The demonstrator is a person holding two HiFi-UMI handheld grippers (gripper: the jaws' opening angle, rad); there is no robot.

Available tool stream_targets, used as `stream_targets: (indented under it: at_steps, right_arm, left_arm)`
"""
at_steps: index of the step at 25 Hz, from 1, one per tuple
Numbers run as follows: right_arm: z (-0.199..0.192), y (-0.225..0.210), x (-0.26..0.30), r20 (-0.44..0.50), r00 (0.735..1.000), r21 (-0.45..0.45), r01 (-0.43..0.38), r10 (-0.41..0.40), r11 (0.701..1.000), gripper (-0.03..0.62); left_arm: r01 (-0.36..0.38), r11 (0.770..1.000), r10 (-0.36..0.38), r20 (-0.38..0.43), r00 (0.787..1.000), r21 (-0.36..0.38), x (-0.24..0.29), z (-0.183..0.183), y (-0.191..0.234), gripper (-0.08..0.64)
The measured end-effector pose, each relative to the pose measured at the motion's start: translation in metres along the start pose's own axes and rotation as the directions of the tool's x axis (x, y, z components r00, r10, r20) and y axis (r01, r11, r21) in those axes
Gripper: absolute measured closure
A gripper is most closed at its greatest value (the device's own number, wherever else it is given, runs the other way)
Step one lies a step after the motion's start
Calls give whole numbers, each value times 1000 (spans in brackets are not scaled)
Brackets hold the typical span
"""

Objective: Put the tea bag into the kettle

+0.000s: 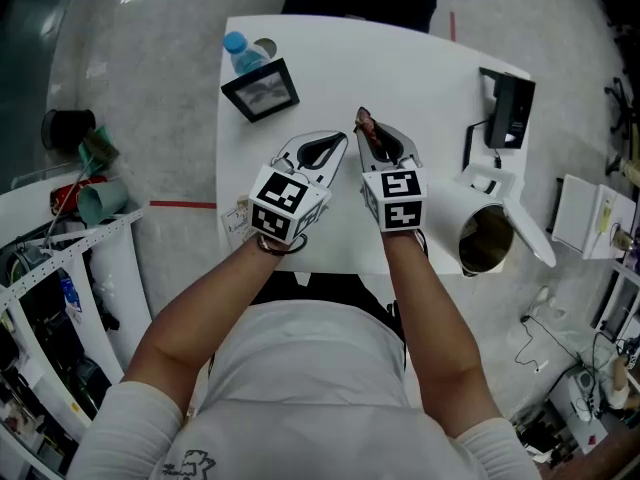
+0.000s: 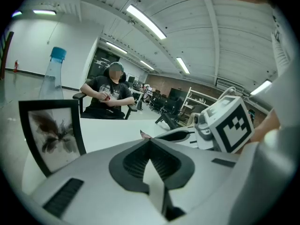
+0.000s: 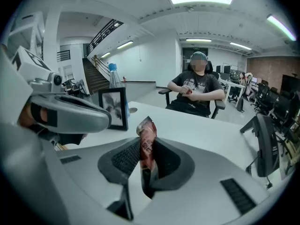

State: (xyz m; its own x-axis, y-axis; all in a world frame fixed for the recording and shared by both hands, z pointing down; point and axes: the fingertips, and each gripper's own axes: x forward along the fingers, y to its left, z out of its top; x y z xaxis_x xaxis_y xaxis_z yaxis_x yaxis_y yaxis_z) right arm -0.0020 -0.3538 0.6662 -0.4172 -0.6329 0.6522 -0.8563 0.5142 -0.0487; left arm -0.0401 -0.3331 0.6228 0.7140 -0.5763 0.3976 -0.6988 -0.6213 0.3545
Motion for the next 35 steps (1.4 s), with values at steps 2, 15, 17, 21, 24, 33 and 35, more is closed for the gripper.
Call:
stream_targets:
  at_steps: [2, 15, 17, 21, 24, 33, 35]
  right_arm:
    - [8, 5, -16, 28, 1000, 4, -2, 2, 1000, 500]
    - [79, 47, -148, 286, 957, -45, -31, 43, 999, 500]
    - [91, 49, -167, 326, 944, -60, -33, 51, 998, 500]
    - [109, 59, -198, 382, 920, -100, -51, 86, 994, 500]
    - [111, 66, -217, 398, 910, -106, -82, 118, 991, 500]
    - [115, 84, -242, 427, 882, -156, -145, 199, 977, 500]
    - [116, 90, -247, 439, 877, -155, -143, 197, 978, 500]
  left_arm:
    - [-4, 1000, 4, 17, 1000, 5, -7, 8, -7, 551]
    - [-47, 998, 40, 130, 991, 49, -73, 64, -72, 551]
    - [-60, 995, 48, 154, 987, 75, -79, 77, -79, 551]
    - [-89, 991, 67, 204, 977, 99, -95, 98, -93, 551]
    - [-110, 990, 88, 218, 972, 92, -109, 102, -105, 551]
    - [-188, 979, 163, 269, 949, 72, -139, 105, -119, 552]
    - [-181, 981, 155, 276, 949, 70, -143, 105, -121, 551]
